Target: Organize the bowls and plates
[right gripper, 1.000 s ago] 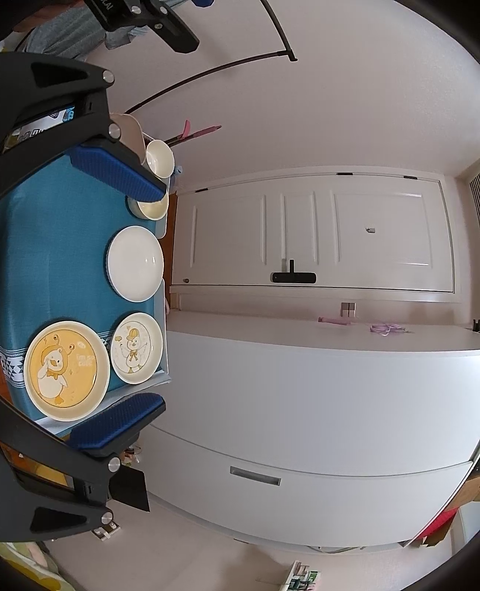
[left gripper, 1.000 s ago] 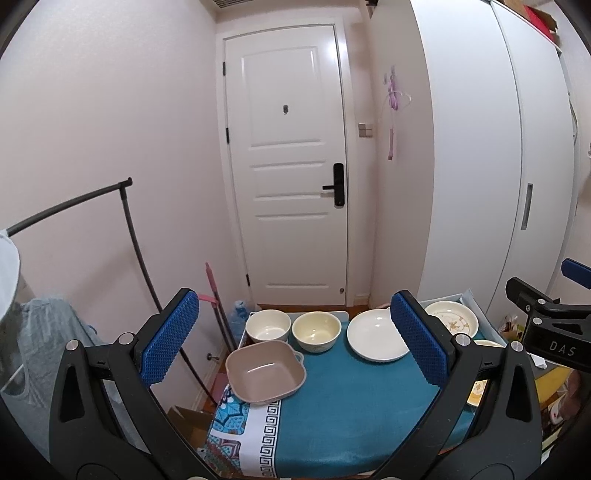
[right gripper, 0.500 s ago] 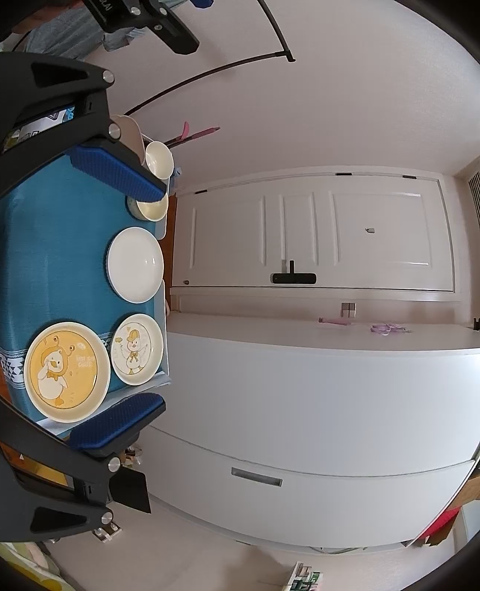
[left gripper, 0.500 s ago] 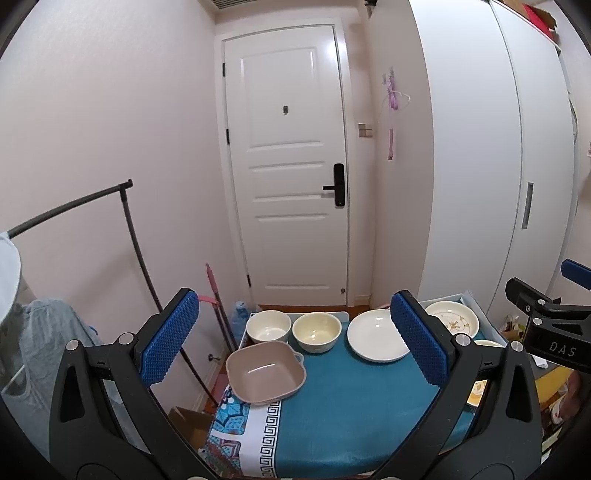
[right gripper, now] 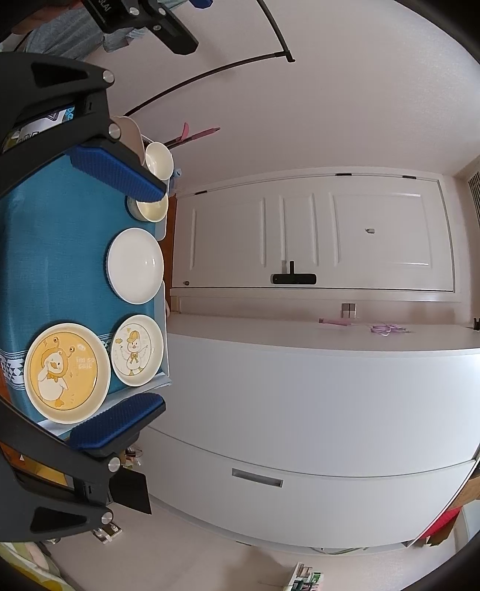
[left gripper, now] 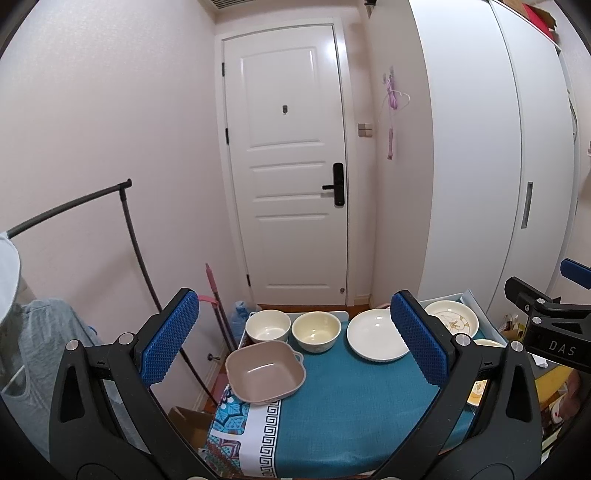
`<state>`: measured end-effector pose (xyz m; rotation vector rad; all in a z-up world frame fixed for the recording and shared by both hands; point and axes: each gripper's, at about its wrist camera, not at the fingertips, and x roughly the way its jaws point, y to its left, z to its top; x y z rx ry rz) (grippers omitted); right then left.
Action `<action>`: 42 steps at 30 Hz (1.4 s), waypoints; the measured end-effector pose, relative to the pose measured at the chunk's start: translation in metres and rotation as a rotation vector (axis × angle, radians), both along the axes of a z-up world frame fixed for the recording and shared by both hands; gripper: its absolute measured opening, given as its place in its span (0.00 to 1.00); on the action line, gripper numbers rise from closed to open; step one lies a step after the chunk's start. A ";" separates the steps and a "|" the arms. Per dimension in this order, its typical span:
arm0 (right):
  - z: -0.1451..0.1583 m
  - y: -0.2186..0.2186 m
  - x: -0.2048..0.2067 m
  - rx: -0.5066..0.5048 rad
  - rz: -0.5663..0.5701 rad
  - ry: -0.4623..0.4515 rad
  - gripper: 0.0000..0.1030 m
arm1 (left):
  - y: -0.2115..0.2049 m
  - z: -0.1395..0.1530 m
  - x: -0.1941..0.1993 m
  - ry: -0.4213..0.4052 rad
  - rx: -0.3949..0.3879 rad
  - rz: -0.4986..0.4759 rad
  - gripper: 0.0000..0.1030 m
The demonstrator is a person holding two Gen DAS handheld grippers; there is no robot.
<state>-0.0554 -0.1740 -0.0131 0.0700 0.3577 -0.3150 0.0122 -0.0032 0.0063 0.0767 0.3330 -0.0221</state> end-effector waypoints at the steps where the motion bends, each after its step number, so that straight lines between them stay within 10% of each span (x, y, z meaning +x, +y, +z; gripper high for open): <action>1: 0.000 0.000 0.000 -0.001 -0.002 0.001 1.00 | 0.000 0.000 0.000 0.001 -0.001 0.000 1.00; 22: -0.007 -0.006 0.014 0.010 0.007 0.035 1.00 | -0.004 -0.003 0.022 0.035 0.000 -0.009 1.00; 42: -0.136 -0.161 0.049 0.336 -0.126 0.325 0.98 | -0.149 -0.141 0.166 0.548 -0.004 -0.399 1.00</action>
